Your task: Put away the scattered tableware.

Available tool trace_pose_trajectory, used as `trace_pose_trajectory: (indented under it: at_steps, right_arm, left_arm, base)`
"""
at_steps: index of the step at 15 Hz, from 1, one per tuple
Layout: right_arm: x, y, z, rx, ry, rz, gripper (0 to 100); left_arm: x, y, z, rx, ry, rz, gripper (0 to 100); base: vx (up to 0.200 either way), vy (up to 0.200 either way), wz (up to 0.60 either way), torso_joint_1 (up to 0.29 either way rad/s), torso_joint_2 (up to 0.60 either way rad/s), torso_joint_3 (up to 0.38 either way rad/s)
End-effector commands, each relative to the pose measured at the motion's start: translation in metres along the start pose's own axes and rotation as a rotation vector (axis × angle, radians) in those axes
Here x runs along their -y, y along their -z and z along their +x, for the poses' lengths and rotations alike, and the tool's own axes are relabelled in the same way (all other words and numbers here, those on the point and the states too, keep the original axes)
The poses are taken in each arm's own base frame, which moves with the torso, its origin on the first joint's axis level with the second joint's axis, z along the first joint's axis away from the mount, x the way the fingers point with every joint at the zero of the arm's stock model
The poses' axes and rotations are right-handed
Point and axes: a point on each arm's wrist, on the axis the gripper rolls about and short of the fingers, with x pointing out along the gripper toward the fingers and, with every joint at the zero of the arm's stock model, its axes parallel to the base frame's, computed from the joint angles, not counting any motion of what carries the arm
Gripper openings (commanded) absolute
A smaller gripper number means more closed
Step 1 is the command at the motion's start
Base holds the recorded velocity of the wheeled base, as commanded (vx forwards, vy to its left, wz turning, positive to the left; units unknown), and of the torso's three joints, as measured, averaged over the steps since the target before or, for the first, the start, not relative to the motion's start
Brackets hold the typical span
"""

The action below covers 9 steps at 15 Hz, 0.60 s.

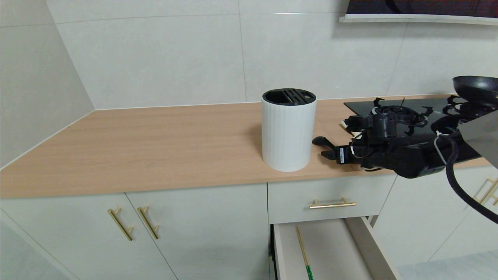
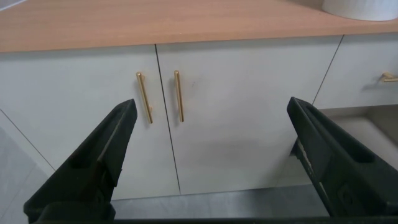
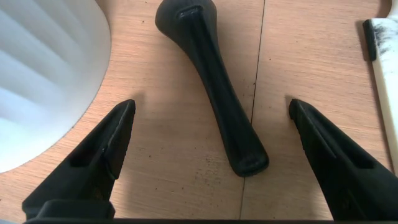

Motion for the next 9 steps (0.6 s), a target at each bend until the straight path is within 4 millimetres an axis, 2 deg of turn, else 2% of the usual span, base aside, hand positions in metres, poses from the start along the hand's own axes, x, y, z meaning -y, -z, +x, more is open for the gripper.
trace_pose_trajectory:
  at_steps: [1,2,9]
  right_arm:
    - [-0.0002,0.0003,0.0003,-0.001,-0.001,0.000,100]
    - [-0.0002,0.0003,0.0003,-0.001,-0.001,0.000,0]
    - [-0.0004,-0.0022,-0.0024,0.005,-0.002,0.001,0]
  left_arm:
    - [0.0000,-0.0001,0.0000,0.000,0.000,0.000,100]
    - [0.0000,-0.0001,0.0000,0.000,0.000,0.000,100]
    - [0.0000,-0.0001,0.0000,0.000,0.000,0.000,100]
  base:
    - [0.000,0.000,0.00,0.000,0.00,0.000]
    - [0.000,0.000,0.00,0.000,0.00,0.000]
    - [0.000,0.000,0.00,0.000,0.00,0.000]
